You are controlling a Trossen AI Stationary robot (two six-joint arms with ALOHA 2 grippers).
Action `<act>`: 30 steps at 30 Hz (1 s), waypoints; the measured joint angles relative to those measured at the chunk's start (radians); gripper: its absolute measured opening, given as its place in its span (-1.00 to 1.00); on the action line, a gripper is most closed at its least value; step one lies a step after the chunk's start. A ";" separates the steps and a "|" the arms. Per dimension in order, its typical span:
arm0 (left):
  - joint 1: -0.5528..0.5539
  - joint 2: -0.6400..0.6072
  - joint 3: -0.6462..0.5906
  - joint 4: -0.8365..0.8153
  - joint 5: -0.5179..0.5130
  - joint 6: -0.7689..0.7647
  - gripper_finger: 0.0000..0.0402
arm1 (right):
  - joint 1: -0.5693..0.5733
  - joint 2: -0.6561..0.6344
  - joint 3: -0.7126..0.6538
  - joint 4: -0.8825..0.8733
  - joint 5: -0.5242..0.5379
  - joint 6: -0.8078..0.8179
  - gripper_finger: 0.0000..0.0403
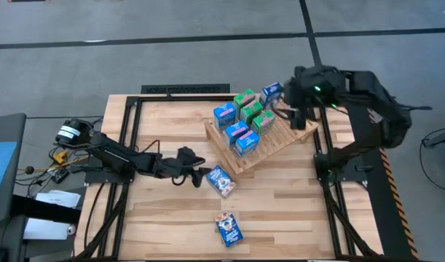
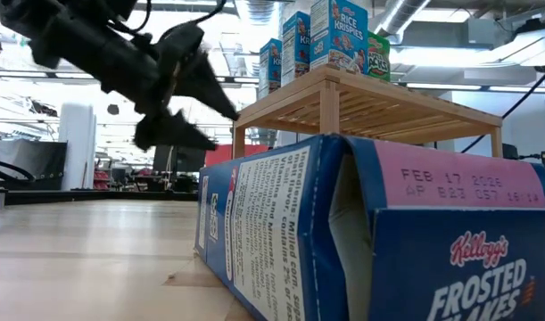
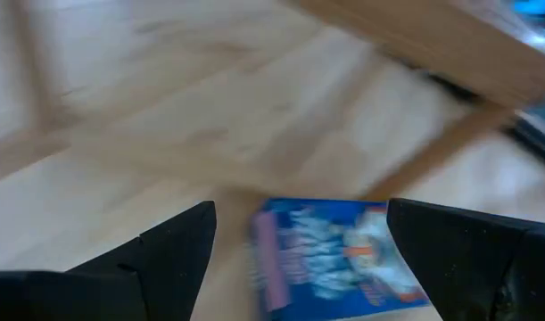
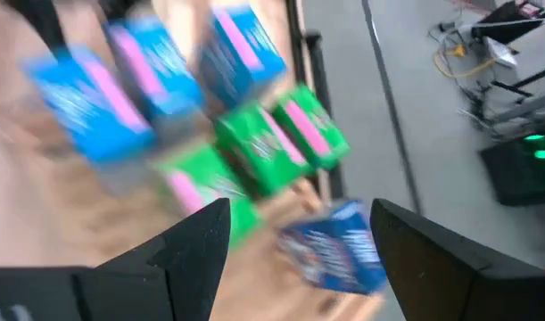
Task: Stack cereal on shelf
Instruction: Put the bottom blue cereal align with the other blue cereal box on the shelf
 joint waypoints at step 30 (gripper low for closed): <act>-0.180 0.377 0.002 0.164 0.031 -0.264 0.60 | 0.597 0.109 0.000 -0.169 -0.038 0.772 0.44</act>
